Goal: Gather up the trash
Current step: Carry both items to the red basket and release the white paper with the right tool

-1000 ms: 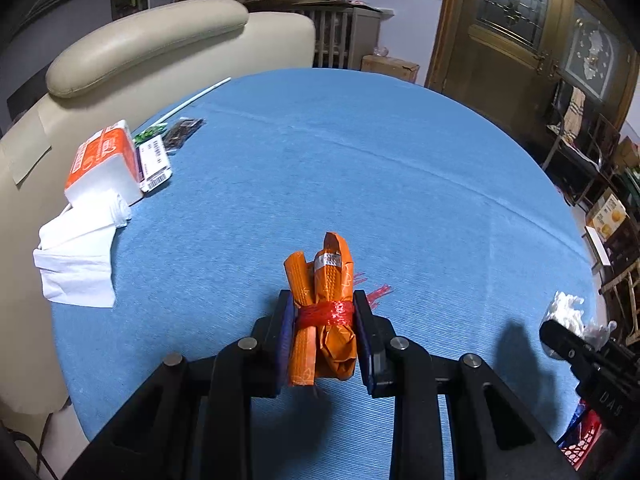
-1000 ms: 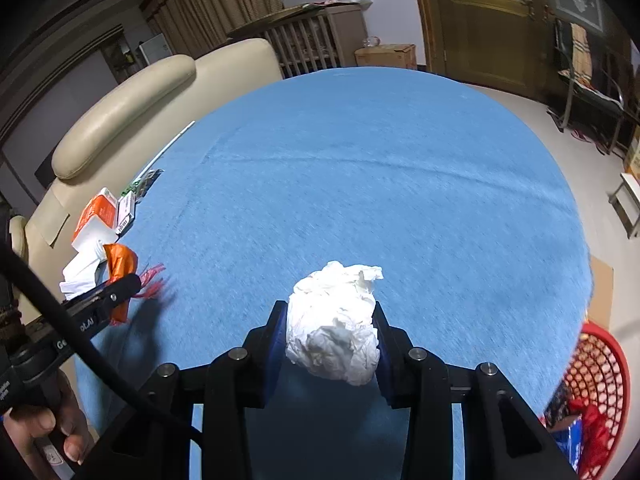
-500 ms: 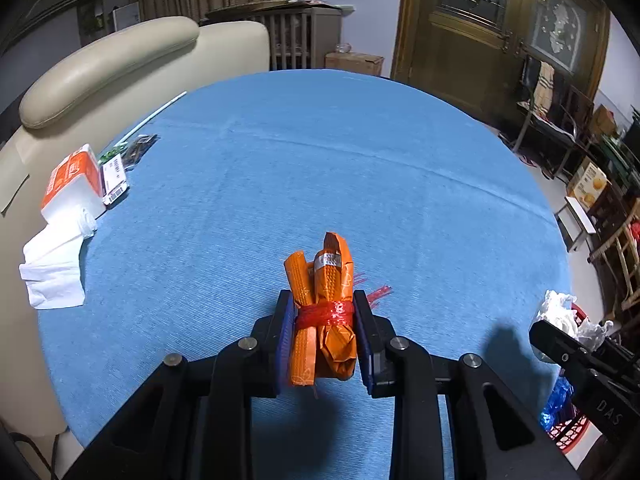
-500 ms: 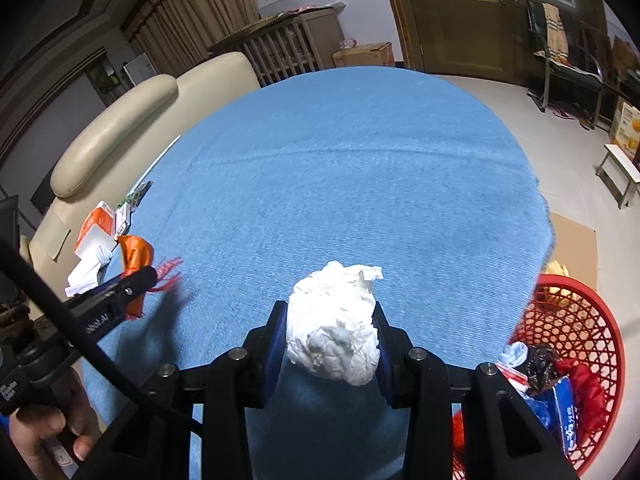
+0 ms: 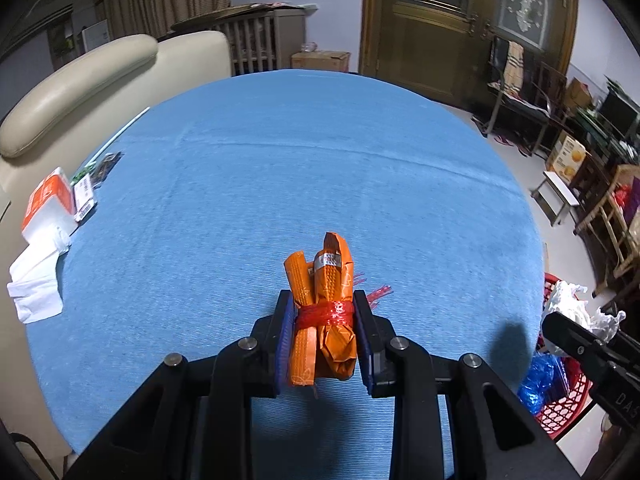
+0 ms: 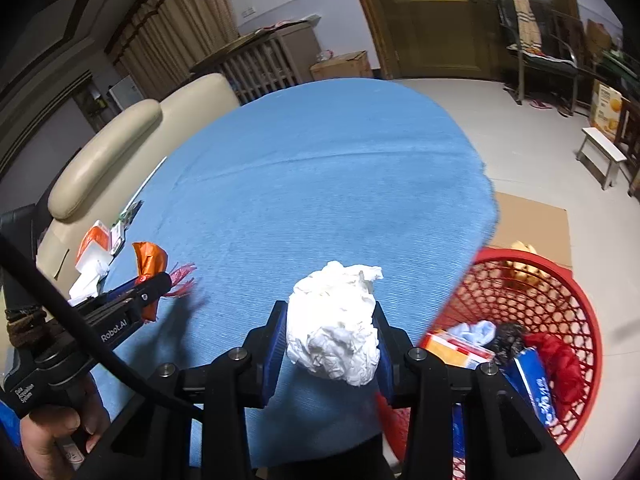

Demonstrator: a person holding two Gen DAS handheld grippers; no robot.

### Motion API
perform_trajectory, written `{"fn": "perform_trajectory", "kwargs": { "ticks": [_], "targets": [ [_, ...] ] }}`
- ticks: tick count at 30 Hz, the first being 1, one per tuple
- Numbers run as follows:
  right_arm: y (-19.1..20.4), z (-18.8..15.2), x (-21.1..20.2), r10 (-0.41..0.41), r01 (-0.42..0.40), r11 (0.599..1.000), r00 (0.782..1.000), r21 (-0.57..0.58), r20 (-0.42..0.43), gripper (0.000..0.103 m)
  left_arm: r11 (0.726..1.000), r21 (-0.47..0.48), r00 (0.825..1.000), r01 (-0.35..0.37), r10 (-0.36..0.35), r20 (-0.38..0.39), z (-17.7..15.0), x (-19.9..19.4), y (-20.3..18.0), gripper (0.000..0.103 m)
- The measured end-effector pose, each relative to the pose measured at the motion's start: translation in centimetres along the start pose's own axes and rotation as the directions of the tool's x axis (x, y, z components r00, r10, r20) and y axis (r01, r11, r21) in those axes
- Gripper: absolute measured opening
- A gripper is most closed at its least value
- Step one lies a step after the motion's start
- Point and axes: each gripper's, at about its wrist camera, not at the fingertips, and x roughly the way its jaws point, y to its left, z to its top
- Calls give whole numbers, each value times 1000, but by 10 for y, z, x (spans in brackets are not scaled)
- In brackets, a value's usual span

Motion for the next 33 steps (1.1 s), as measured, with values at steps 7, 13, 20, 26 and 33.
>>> {"fn": "perform_trajectory", "kwargs": {
  "ticks": [7, 13, 20, 26, 33],
  "targets": [
    [-35, -9, -24, -50, 48, 998, 998, 51, 25, 41, 998, 60, 999, 32, -32, 12, -4, -7, -26, 30],
    [-83, -17, -49, -135, 128, 982, 990, 137, 38, 41, 989, 122, 996, 84, -85, 8, -6, -11, -60, 30],
    [-117, -25, -60, -191, 182, 964, 981, 196, 29, 41, 970, 196, 989, 143, -146, 0, -7, -15, -101, 30],
    [-129, -30, -59, -199, 190, 959, 980, 210, 20, 41, 952, 246, 983, 184, -185, -16, -9, -20, -129, 30],
    [-143, -33, -54, -206, 201, 956, 979, 215, -1, 42, 937, 284, 978, 206, -206, -29, -12, -20, -150, 30]
  ]
}}
